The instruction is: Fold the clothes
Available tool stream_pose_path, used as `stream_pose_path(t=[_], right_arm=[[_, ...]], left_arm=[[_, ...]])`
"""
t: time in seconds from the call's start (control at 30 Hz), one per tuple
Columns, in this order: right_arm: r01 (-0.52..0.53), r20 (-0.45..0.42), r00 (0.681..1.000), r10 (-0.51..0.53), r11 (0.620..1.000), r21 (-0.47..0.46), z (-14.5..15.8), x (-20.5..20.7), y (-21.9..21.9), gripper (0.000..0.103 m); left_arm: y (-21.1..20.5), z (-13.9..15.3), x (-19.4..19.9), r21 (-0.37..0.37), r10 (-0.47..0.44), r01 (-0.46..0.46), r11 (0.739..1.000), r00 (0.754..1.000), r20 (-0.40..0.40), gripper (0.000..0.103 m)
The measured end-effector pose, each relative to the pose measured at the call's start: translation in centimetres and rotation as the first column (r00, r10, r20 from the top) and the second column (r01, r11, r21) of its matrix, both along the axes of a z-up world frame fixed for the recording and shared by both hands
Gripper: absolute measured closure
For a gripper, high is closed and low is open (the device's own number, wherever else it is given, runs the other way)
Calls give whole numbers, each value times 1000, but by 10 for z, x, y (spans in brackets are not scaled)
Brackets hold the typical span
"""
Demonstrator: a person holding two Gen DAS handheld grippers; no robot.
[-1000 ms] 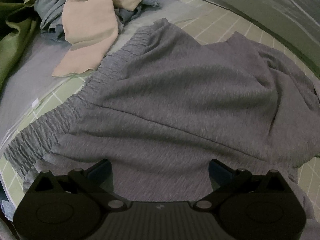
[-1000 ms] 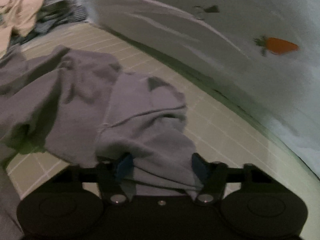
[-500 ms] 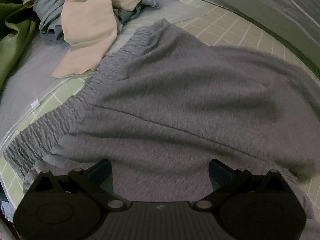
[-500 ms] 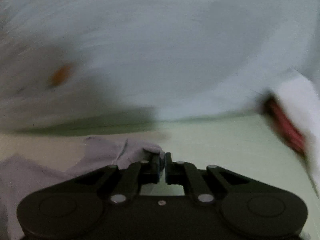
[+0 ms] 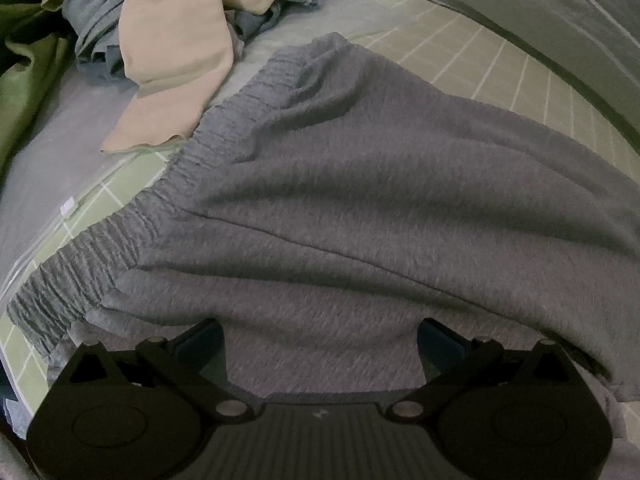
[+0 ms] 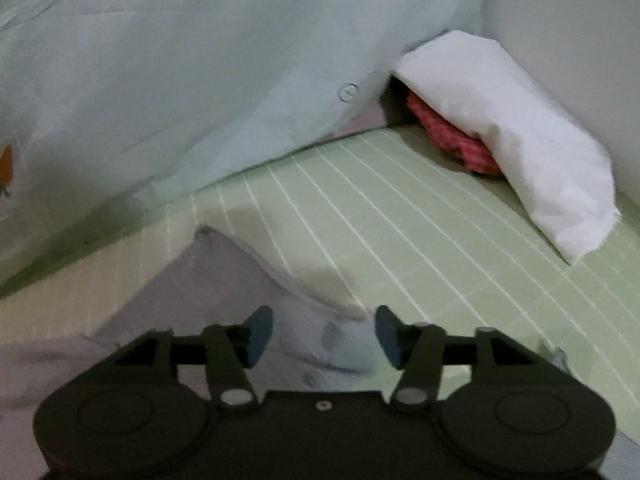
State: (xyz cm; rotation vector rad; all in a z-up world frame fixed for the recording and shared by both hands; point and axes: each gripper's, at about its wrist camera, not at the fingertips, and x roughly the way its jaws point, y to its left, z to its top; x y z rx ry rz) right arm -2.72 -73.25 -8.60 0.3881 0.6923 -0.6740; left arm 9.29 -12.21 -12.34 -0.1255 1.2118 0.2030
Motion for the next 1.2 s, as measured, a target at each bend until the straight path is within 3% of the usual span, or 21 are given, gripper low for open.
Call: stream_pose_path(t=[0.07, 0.13, 0.33, 0.47, 0.5, 0.53, 0.6, 0.7, 0.73, 0.8, 0.87, 0.93, 0.97, 1.03, 1.1, 1.2], right_arm=[[-60, -12, 998, 60, 998, 14, -6, 21, -3, 35], [-136, -26, 990, 137, 990, 38, -15, 44, -8, 21], [-278, -141, 947, 289, 956, 90, -44, 110, -29, 19], [-362, -182, 913, 364, 931, 44, -50, 136, -30, 19], [-405, -170, 898, 406, 913, 40, -50, 141, -31, 30], [-455, -156, 877, 454, 890, 33, -49, 145, -32, 57], [-532, -154, 835, 528, 846, 14, -45, 150, -34, 98], [-555, -188, 822, 537, 831, -51, -40, 160, -42, 100], [-526, -177, 844, 507, 847, -81, -36, 161, -51, 100], [-397, -109, 916, 385, 908, -130, -23, 155, -79, 100], [-214, -39, 977, 211, 962, -170, -11, 145, -112, 100], [-92, -40, 996, 86, 977, -194, -5, 139, -138, 97], [-65, -61, 997, 53, 977, -205, -4, 137, -145, 90], [-11, -96, 995, -12, 972, -236, -4, 130, -152, 53], [20, -76, 996, -39, 970, -241, -5, 115, -149, 48], [83, -53, 994, -93, 982, -168, -16, 86, -140, 39]], left_arm=[[0, 0, 1, -1, 2, -2, 1000, 1000, -7, 0], [0, 0, 2, -3, 4, -4, 1000, 1000, -14, 0], [2, 0, 9, -14, 12, -13, 1000, 998, -62, 0], [3, 0, 14, -21, 27, -29, 999, 995, -94, 0], [4, -1, 14, -23, 31, -33, 999, 994, -100, 0], [4, -1, 15, -24, 34, -37, 999, 994, -106, 0], [4, -1, 16, -26, 42, -45, 999, 993, -114, 0], [4, -1, 18, -28, 54, -58, 998, 991, -122, 0], [4, -1, 18, -28, 57, -61, 998, 991, -125, 0], [4, -1, 18, -29, 62, -66, 997, 990, -128, 0], [4, -1, 17, -29, 67, -71, 997, 990, -126, 0], [4, -2, 16, -28, 71, -75, 997, 990, -122, 0], [4, -2, 16, -28, 73, -76, 997, 990, -121, 0], [4, -2, 15, -28, 74, -78, 997, 990, -120, 0], [4, -2, 14, -27, 80, -83, 996, 990, -118, 0], [3, -2, 12, -26, 86, -90, 996, 990, -113, 0]])
